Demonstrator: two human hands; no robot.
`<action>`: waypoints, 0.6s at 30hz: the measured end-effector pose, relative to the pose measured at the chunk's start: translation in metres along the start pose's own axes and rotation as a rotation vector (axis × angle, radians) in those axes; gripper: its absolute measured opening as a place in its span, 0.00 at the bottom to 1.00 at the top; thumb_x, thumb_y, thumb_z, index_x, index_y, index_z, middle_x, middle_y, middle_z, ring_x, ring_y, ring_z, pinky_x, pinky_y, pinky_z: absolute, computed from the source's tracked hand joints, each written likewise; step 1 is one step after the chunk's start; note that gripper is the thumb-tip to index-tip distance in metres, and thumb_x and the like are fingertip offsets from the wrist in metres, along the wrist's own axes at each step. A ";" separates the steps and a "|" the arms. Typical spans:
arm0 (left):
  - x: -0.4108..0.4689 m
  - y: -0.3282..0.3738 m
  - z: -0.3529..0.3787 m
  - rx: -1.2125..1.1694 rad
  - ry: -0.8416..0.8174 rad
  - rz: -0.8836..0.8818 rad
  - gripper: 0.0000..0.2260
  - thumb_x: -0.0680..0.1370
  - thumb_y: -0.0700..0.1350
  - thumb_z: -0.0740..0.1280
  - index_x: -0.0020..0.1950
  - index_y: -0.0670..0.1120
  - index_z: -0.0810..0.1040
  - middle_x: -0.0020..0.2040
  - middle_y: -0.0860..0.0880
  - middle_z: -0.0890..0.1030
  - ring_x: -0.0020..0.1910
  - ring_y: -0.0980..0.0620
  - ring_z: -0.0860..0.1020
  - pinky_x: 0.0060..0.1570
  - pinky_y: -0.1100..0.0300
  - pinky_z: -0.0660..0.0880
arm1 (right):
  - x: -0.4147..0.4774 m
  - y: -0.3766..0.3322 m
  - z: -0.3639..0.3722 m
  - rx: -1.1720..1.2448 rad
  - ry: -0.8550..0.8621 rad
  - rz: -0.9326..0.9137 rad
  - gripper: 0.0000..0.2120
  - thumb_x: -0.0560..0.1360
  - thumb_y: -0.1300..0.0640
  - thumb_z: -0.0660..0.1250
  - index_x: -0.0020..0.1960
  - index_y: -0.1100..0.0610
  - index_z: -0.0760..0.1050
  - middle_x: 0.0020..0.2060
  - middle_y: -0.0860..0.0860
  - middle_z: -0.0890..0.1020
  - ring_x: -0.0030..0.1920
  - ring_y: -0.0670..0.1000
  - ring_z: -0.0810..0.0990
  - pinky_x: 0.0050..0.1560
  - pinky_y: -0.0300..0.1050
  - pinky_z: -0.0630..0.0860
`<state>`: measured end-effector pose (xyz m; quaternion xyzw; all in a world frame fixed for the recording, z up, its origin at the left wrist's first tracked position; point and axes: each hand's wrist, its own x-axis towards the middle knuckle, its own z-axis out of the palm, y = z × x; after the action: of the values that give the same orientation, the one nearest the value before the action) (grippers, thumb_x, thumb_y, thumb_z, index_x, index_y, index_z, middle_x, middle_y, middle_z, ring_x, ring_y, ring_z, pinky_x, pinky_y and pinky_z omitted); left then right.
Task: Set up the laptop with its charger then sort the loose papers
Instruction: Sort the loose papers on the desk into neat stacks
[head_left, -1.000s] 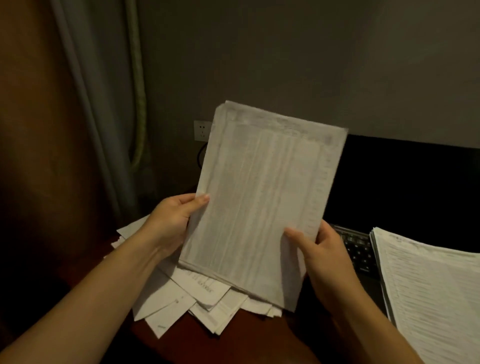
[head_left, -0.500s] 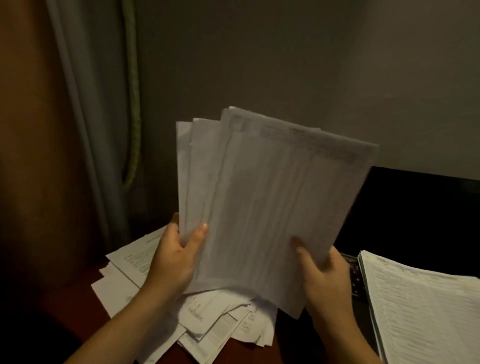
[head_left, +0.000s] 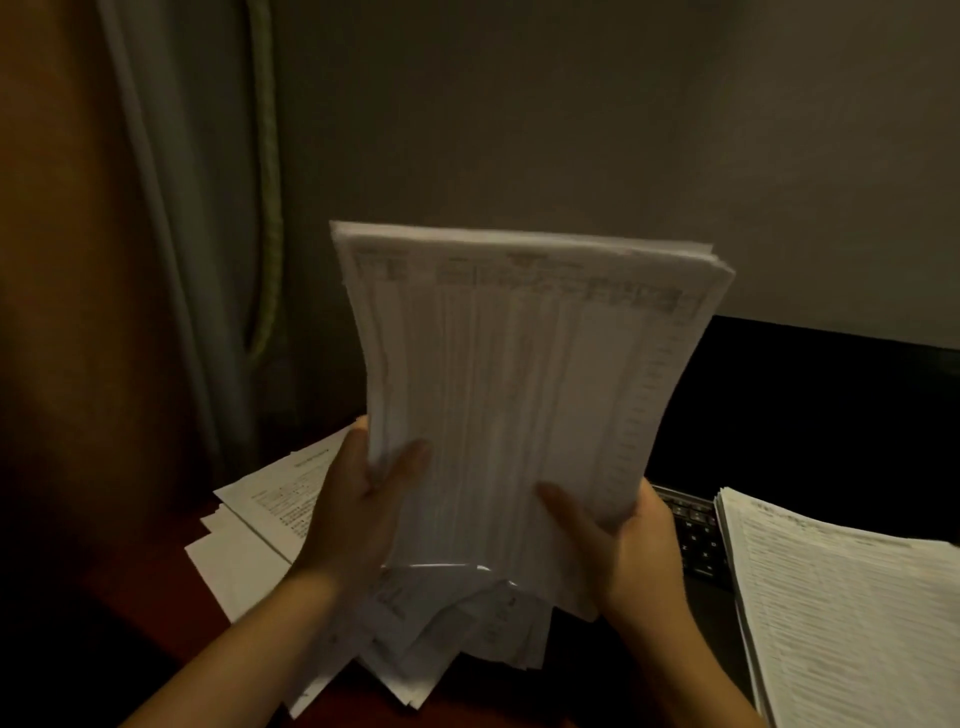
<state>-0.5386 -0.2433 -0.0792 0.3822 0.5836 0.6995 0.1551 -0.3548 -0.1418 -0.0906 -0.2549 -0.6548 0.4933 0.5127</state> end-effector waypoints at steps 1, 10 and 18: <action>0.001 0.002 0.000 0.007 0.009 0.014 0.11 0.78 0.53 0.67 0.58 0.63 0.72 0.50 0.61 0.81 0.46 0.71 0.80 0.38 0.71 0.76 | 0.000 0.000 -0.001 -0.011 0.007 -0.014 0.17 0.69 0.54 0.77 0.57 0.51 0.79 0.47 0.42 0.86 0.46 0.43 0.85 0.40 0.37 0.81; -0.008 -0.012 0.004 0.122 -0.009 -0.053 0.07 0.83 0.53 0.61 0.59 0.63 0.70 0.53 0.56 0.81 0.51 0.57 0.81 0.41 0.64 0.77 | -0.005 0.000 0.003 -0.234 -0.144 0.002 0.13 0.76 0.50 0.71 0.50 0.36 0.68 0.47 0.38 0.79 0.48 0.38 0.80 0.38 0.31 0.77; -0.016 0.000 0.024 0.112 -0.048 -0.069 0.08 0.84 0.52 0.59 0.61 0.61 0.72 0.54 0.59 0.80 0.51 0.61 0.80 0.45 0.64 0.76 | -0.006 -0.009 -0.011 -0.236 -0.078 -0.053 0.12 0.79 0.52 0.69 0.52 0.36 0.70 0.46 0.39 0.80 0.48 0.31 0.79 0.40 0.30 0.78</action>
<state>-0.5108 -0.2376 -0.0840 0.3865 0.6308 0.6506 0.1715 -0.3413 -0.1464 -0.0851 -0.2767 -0.7343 0.4088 0.4660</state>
